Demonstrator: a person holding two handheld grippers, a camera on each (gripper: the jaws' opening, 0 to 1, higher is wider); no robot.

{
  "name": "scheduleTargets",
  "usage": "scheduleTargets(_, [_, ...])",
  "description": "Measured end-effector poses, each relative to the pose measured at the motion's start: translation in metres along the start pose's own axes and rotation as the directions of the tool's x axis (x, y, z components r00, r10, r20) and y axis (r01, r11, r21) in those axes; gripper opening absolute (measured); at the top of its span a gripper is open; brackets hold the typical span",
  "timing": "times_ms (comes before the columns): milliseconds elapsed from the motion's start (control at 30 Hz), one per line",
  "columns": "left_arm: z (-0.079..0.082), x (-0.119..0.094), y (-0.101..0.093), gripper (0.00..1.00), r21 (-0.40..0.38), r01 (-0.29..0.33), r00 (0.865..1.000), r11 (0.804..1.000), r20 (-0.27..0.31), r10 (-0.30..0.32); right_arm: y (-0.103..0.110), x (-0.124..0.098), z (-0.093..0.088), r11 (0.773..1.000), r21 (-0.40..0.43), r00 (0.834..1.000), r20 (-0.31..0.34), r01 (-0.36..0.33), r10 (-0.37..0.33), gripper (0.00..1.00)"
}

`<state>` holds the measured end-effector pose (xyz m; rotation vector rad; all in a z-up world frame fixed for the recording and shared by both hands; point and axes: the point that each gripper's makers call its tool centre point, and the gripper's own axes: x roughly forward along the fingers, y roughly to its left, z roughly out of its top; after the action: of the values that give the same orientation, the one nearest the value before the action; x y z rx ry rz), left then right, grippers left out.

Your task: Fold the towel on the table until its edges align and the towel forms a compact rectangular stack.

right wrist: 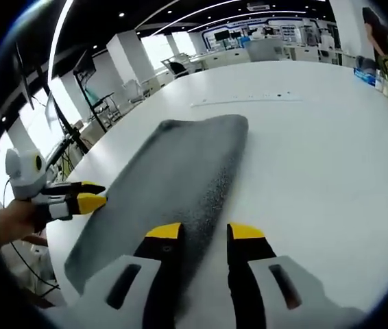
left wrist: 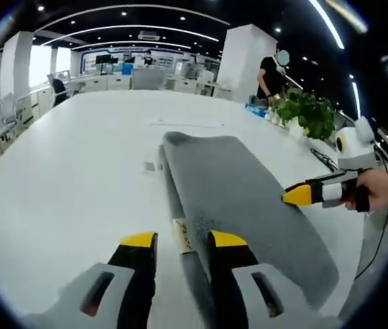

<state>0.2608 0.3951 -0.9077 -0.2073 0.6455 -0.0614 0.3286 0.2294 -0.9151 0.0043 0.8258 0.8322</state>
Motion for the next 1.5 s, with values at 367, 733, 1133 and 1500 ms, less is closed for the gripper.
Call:
scheduleTargets(367, [-0.006, 0.006, -0.001, 0.22, -0.001, 0.025, 0.999, 1.0, -0.019, -0.025, 0.001, 0.005, -0.005, 1.0, 0.017, 1.0, 0.002, -0.003, 0.003, 0.13])
scheduleTargets(733, [-0.005, 0.01, -0.013, 0.1, 0.001, 0.078, 0.997, 0.997, -0.026, -0.078, 0.003, 0.003, -0.004, 1.0, 0.007, 0.999, 0.03, 0.029, -0.029, 0.05])
scheduleTargets(1133, [-0.006, 0.018, -0.037, 0.07, 0.146, 0.059, 0.997, 0.988, -0.059, -0.051, -0.016, -0.008, -0.009, 0.998, 0.02, 0.998, 0.039, 0.052, -0.053, 0.04])
scheduleTargets(1500, [-0.011, 0.03, -0.086, 0.07, 0.219, 0.143, 0.988, 0.965, -0.091, -0.126, -0.057, -0.041, -0.02, 0.99, 0.071, 0.991, 0.051, 0.12, -0.124, 0.04])
